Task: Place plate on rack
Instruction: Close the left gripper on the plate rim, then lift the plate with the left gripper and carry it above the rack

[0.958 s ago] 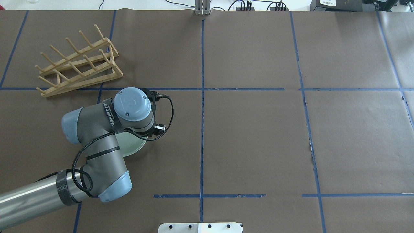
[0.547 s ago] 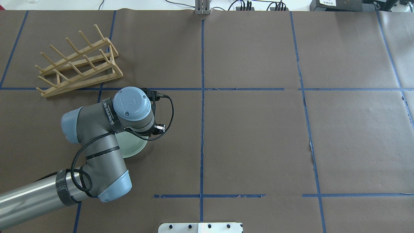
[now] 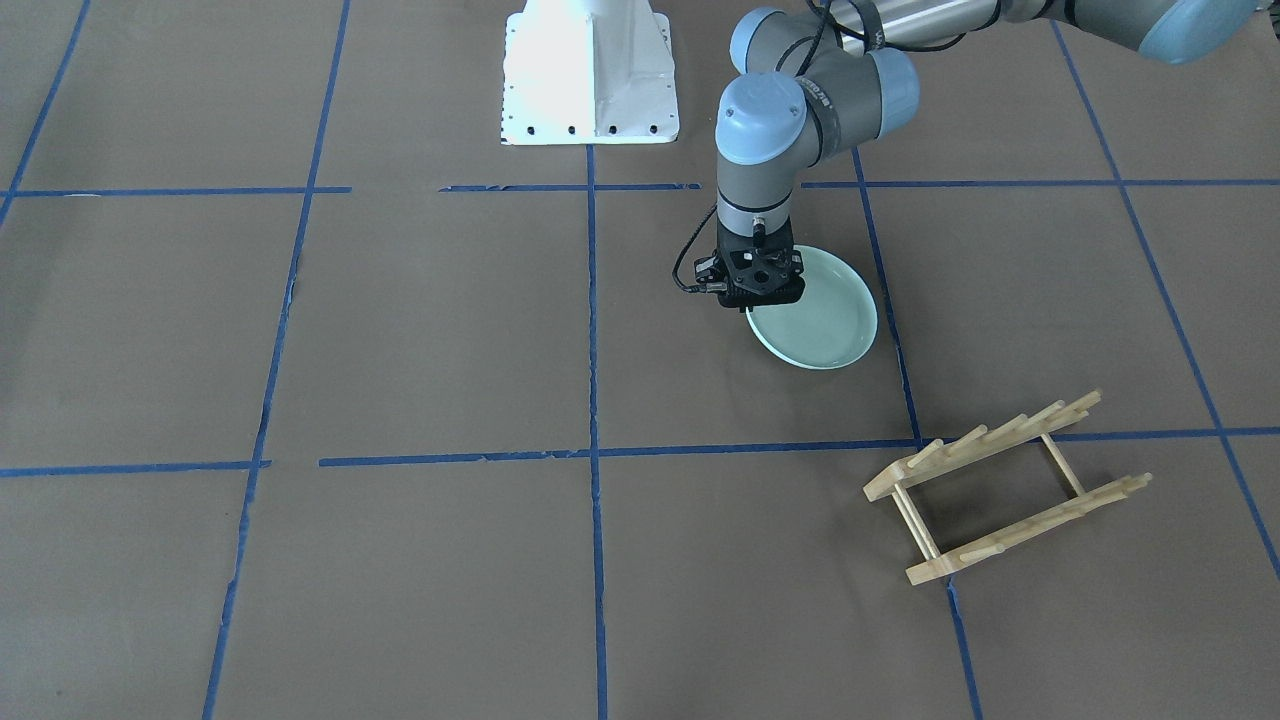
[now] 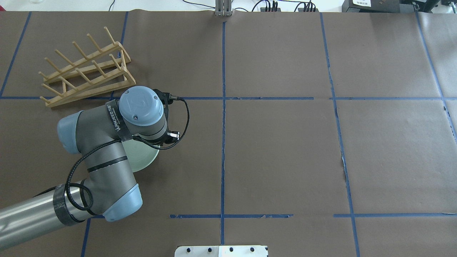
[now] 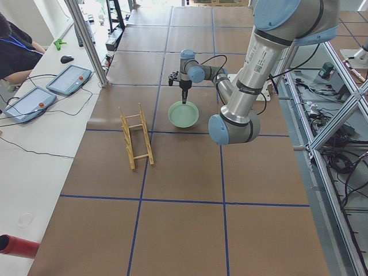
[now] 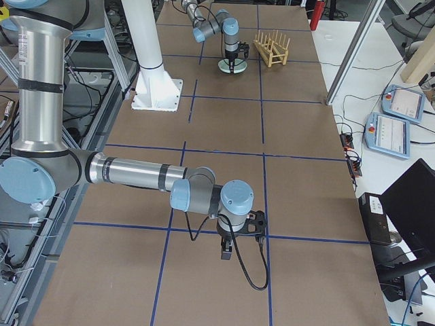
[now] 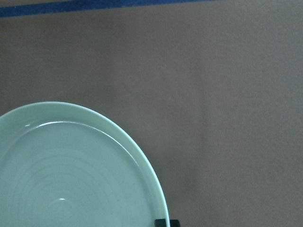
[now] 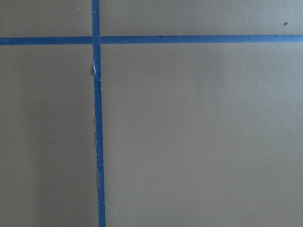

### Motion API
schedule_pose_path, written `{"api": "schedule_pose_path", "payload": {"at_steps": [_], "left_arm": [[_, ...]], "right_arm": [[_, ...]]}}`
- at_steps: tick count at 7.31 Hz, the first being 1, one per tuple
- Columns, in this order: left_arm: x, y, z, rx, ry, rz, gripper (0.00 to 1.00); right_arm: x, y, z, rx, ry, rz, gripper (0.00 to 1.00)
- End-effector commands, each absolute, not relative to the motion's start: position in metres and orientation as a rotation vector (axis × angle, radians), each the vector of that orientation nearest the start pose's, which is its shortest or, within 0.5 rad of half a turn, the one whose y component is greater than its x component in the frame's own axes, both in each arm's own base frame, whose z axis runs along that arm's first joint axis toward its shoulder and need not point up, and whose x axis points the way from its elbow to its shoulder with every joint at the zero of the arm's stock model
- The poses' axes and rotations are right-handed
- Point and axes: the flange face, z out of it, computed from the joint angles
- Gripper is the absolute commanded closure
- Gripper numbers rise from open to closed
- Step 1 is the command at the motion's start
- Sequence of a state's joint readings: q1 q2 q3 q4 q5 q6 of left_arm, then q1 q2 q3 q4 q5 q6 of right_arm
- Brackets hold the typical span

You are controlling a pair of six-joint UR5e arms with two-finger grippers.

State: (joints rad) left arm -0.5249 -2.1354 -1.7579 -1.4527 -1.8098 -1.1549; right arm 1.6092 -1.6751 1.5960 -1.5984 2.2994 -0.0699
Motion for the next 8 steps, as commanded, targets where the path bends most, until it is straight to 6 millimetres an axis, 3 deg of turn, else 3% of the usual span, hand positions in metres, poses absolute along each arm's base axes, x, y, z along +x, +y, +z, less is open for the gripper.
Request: {"api": "schedule_pose_path", "payload": {"at_steps": [1,3,5,7,8], "left_arm": [[0.481,-0.414,0.24,0.068,0.631,-0.041,1.0],[0.478,-0.414,0.209,0.037,0.567,-0.051,1.0],[0.442,-0.422,0.183,0.052,0.566,-0.077,1.0],[0.381,-0.457,0.158,0.115,0.613,-0.155,1.0],[0.339,-0.473,0.147,0.128,0.664,-0.143,1.0]], "right_arm": [[0.084,-0.435,0.7,-0.062,-0.732,0.009,0.0],[0.084,-0.435,0.7,-0.062,-0.732,0.009,0.0],[0.084,-0.435,0.7,-0.062,-0.732,0.009,0.0],[0.084,-0.435,0.701,-0.063,-0.732,0.008,0.0],[0.084,-0.435,0.701,-0.063,-0.732,0.008,0.0]]}}
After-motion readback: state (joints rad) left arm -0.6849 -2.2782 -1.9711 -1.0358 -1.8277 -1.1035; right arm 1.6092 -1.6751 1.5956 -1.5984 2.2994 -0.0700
